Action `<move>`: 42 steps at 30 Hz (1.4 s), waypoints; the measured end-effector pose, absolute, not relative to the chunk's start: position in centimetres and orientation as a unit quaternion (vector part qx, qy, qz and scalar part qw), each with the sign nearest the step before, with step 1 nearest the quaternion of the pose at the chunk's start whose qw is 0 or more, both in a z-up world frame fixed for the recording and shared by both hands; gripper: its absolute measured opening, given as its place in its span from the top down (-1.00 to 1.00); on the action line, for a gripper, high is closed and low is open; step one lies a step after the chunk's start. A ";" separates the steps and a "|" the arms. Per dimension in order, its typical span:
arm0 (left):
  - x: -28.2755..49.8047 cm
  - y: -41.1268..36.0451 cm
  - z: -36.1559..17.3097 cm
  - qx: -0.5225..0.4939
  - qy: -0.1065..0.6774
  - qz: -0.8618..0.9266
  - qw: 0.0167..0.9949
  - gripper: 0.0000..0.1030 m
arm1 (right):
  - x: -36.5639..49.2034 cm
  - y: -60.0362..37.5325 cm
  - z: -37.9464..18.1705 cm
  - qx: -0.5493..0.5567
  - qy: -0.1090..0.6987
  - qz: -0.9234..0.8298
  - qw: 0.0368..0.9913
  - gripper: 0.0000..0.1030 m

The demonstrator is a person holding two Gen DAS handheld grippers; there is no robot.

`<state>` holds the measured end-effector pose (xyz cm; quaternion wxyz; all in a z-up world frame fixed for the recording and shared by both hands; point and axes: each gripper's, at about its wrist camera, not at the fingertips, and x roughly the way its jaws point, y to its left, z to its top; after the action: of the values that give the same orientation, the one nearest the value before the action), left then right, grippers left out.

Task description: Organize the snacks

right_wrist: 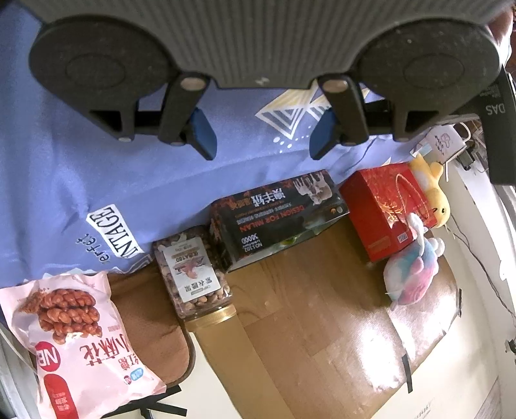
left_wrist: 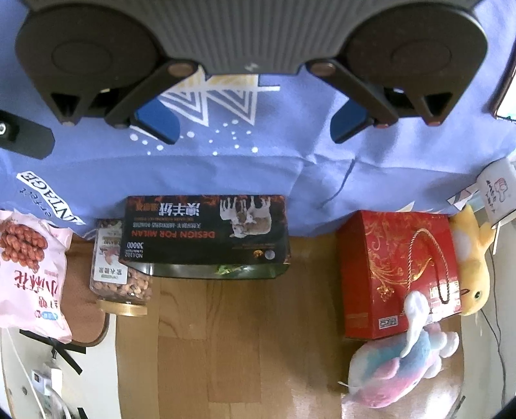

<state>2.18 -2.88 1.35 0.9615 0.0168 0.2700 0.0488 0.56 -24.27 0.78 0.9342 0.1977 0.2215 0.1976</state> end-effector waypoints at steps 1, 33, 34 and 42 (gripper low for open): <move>2.2 -2.9 1.3 0.017 0.270 0.050 0.961 -1.00 | 0.6 -24.3 0.8 0.198 0.222 0.197 0.934 -0.29; 1.7 -3.4 1.3 0.033 0.261 0.049 0.963 -1.00 | 0.6 -24.2 0.8 0.196 0.224 0.200 0.934 -0.36; 1.7 -3.4 1.3 0.033 0.263 0.051 0.963 -1.00 | 0.6 -24.2 0.8 0.197 0.224 0.200 0.933 -0.36; 1.6 -3.5 1.3 0.039 0.262 0.054 0.963 -1.00 | 0.6 -24.2 0.8 0.197 0.224 0.200 0.933 -0.37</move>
<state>1.65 -3.47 1.31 0.9627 0.0386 0.2623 0.0541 0.60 -24.21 0.79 0.9334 0.1968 0.2239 0.1996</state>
